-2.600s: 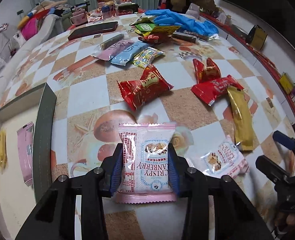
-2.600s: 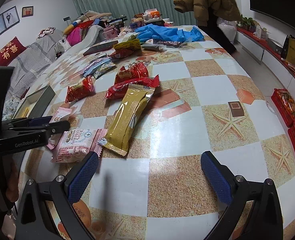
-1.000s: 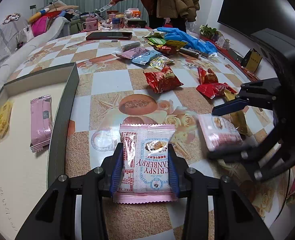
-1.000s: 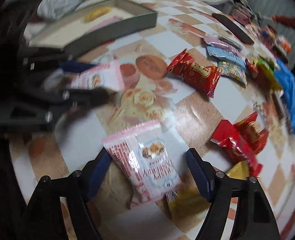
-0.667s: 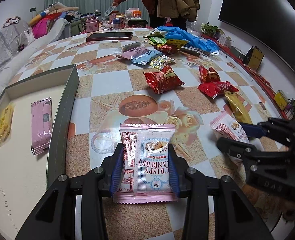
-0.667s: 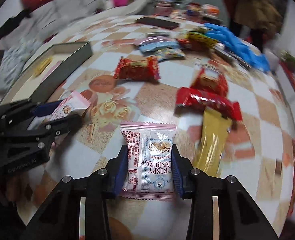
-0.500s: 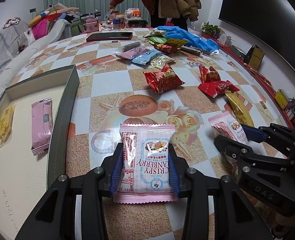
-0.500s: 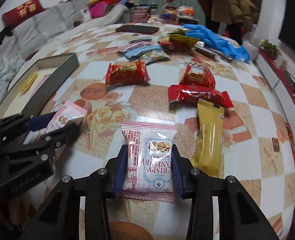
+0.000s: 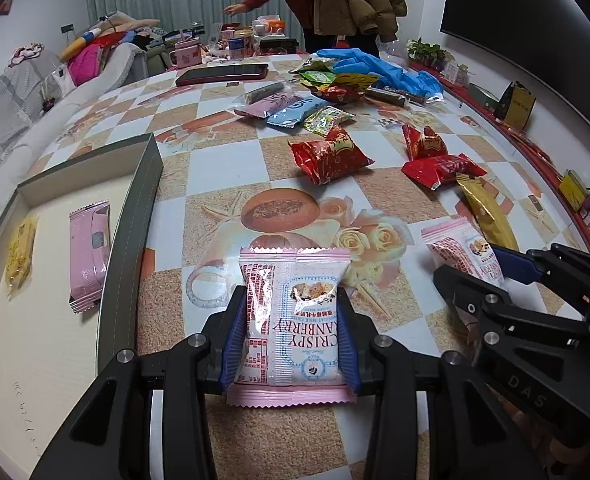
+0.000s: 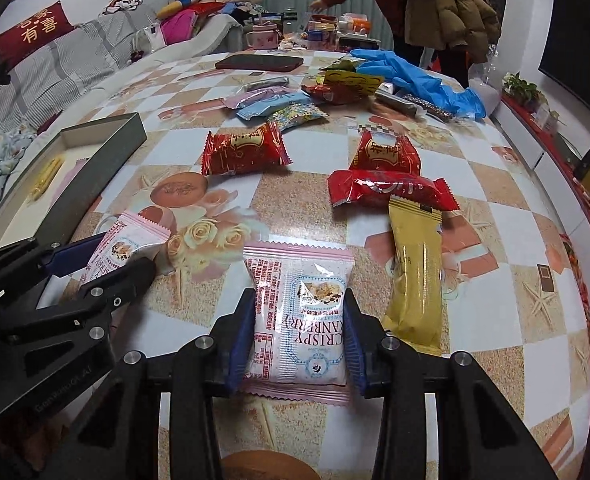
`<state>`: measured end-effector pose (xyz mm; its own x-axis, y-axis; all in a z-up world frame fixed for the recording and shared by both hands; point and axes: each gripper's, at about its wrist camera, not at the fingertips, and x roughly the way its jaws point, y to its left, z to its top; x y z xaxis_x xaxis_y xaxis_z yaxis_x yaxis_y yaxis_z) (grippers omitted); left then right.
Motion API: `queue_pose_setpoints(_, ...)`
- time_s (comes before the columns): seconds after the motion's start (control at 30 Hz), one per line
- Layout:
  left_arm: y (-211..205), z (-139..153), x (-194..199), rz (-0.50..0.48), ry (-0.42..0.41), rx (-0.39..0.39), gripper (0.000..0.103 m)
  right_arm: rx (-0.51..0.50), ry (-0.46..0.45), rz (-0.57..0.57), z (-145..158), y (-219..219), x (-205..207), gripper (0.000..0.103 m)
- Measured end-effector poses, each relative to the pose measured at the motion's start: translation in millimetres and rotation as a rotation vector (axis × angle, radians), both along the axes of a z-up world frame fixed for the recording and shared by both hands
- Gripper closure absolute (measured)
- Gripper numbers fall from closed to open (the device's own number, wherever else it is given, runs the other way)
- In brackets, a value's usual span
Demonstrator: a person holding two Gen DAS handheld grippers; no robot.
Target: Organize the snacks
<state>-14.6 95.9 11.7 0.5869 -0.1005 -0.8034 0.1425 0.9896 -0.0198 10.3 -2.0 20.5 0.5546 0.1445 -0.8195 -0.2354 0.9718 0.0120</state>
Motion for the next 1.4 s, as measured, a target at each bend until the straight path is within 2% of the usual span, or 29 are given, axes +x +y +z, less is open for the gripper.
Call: queue_pose_setpoints(1.4,3.0,0.3,-0.3,0.003,-0.001,0.002,0.059,0.003,-0.028,-0.011,-0.7,0.4,-3.8,0.061)
